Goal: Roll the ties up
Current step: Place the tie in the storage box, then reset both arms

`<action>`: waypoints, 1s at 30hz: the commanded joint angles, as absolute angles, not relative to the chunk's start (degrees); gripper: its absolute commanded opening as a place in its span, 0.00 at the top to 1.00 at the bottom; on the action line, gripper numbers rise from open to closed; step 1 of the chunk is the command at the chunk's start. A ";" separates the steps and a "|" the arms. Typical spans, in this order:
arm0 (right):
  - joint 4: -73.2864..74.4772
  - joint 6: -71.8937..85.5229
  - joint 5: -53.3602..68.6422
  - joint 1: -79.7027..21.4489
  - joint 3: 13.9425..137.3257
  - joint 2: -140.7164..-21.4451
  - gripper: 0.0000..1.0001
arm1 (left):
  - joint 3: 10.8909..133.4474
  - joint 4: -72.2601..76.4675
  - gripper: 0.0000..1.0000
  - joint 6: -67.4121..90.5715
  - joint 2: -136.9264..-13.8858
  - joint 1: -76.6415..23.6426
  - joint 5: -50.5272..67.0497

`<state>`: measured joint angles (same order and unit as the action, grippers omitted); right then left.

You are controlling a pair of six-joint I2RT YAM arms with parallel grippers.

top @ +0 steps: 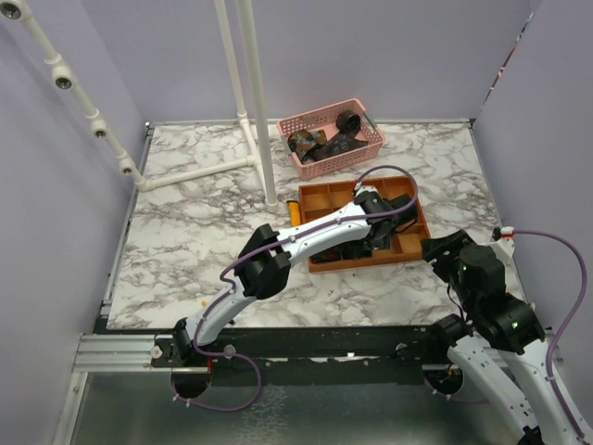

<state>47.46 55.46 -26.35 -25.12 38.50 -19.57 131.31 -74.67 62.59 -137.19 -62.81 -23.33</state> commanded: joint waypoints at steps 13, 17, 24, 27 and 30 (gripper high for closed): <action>41.97 46.64 -16.31 -25.14 38.60 -20.47 0.32 | 118.02 -68.66 0.01 58.35 -117.89 -64.35 -22.87; 37.33 40.98 -7.10 -25.14 37.98 -25.96 0.27 | 105.88 -61.58 0.01 57.39 -105.31 -63.54 -24.25; 28.89 34.15 7.25 -25.30 39.63 -43.52 0.26 | 77.24 -42.65 0.01 54.35 -78.10 -60.87 -30.51; 25.28 32.96 9.69 -25.68 41.41 -49.37 0.30 | 65.00 -34.89 0.01 53.20 -66.07 -59.77 -31.76; 23.51 31.93 10.60 -27.95 44.12 -56.31 0.34 | 55.05 -29.42 0.01 52.11 -55.13 -59.39 -32.89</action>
<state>29.56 35.53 5.15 -25.69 39.68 -50.63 66.17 -41.65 54.78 -66.02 -59.75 -29.06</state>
